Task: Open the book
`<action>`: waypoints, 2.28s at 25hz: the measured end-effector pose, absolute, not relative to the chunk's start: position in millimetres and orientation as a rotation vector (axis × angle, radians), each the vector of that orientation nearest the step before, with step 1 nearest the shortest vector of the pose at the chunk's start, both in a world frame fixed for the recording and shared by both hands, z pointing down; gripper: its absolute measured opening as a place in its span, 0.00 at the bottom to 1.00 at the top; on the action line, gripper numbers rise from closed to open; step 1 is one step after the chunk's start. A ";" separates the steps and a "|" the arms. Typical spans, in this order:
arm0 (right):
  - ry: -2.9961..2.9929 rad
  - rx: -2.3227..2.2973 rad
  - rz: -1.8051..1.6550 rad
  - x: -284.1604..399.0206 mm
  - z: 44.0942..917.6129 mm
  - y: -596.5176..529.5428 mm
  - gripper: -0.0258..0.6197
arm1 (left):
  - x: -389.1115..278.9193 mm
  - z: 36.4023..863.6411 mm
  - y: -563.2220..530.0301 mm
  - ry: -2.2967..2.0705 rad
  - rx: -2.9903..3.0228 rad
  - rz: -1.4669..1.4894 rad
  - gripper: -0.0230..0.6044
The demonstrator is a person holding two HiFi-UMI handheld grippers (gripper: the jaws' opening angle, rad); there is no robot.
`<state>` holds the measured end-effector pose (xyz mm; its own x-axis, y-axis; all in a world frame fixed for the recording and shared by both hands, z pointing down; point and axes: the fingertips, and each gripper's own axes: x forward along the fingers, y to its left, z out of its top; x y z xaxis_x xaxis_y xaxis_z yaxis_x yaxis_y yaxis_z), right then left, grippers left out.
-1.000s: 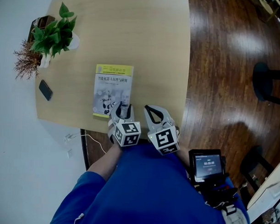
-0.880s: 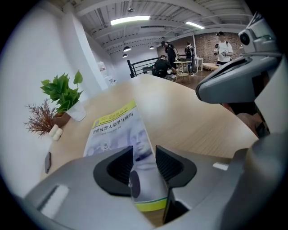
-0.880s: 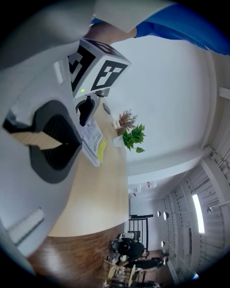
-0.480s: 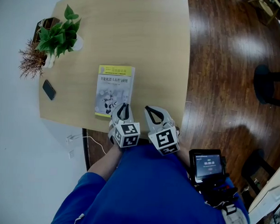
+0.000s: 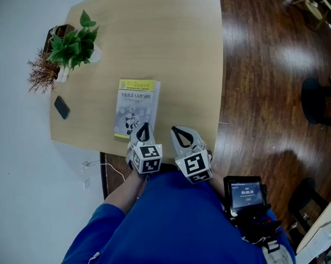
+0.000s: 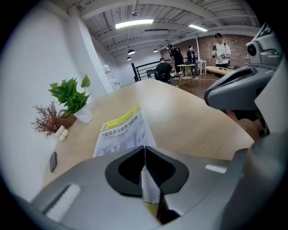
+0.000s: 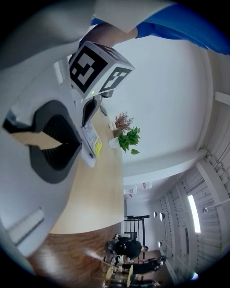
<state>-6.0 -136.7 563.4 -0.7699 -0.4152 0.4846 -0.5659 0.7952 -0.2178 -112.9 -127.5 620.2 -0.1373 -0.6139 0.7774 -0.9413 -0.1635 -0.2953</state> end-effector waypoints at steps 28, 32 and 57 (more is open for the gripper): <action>-2.475 0.801 0.505 -47.1 573.4 -117.6 0.04 | -156.0 559.3 -117.2 -1.766 1.908 0.892 0.06; -2.442 0.792 0.488 -63.0 579.9 -114.2 0.04 | -174.6 551.6 -114.5 -1.762 1.927 0.851 0.06; -2.122 0.825 0.478 -111.9 652.8 -100.8 0.04 | -290.0 547.5 -108.3 -1.732 1.967 0.710 0.07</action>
<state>-111.9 -100.8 652.8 -0.4736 -0.3955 0.7869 -0.6948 0.7169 -0.0579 -290.0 -108.3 547.5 0.0920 -0.7745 0.6258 -0.9909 -0.1330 -0.0188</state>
